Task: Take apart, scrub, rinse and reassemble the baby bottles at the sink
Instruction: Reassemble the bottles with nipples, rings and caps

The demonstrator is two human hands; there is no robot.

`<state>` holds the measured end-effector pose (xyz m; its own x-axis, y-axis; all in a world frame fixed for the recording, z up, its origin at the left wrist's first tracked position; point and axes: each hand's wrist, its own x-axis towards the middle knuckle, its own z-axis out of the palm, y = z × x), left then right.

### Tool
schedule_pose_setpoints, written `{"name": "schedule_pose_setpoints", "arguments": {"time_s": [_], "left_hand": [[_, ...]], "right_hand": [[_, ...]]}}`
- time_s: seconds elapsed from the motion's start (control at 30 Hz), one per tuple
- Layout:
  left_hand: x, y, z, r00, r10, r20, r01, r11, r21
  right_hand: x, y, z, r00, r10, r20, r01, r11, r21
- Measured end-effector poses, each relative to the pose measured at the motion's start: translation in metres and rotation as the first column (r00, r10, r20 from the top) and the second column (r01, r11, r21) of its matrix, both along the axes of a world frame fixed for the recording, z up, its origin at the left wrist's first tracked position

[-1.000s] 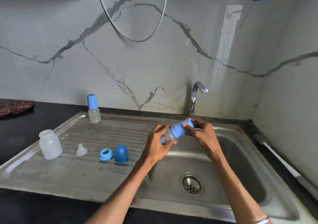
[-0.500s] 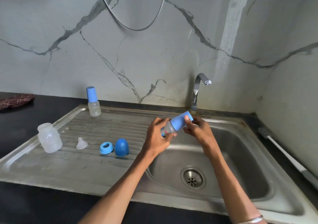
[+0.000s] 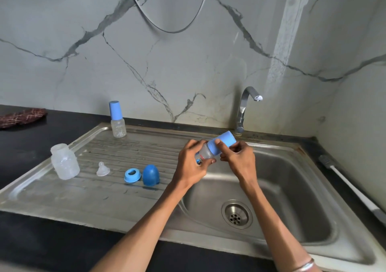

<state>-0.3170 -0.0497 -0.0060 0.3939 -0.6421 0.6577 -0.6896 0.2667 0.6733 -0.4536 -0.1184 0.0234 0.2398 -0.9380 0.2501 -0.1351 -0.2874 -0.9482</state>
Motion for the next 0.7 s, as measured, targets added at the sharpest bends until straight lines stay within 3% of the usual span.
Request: {"name": "schedule_pose_setpoints", "arguments": {"time_s": [0.1,0.2,0.4,0.57,0.7], "left_hand": [[0.001,-0.002,0.002,0.997,0.017,-0.075,-0.018,1.000,-0.019],[-0.002,-0.003,0.002,0.994,-0.002,-0.107,0.000,1.000,-0.013],[-0.015,-0.002,-0.002,0.993,-0.009,-0.120,0.007,1.000,-0.023],[-0.022,-0.004,-0.004,0.996,-0.031,-0.084,0.027,0.999,-0.040],[-0.013,-0.005,-0.002,0.990,-0.003,-0.139,-0.003,0.999,-0.044]], "right_hand": [[-0.005,-0.006,0.000,0.981,0.195,0.006,-0.195,0.980,0.032],[-0.008,-0.005,0.000,0.926,0.346,0.151,-0.355,0.934,0.034],[-0.004,-0.002,-0.003,0.978,0.142,0.155,-0.148,0.989,0.025],[0.001,0.008,0.003,0.978,-0.206,0.024,0.206,0.978,0.019],[-0.006,0.000,0.004,0.994,0.110,0.013,-0.110,0.994,0.013]]}}
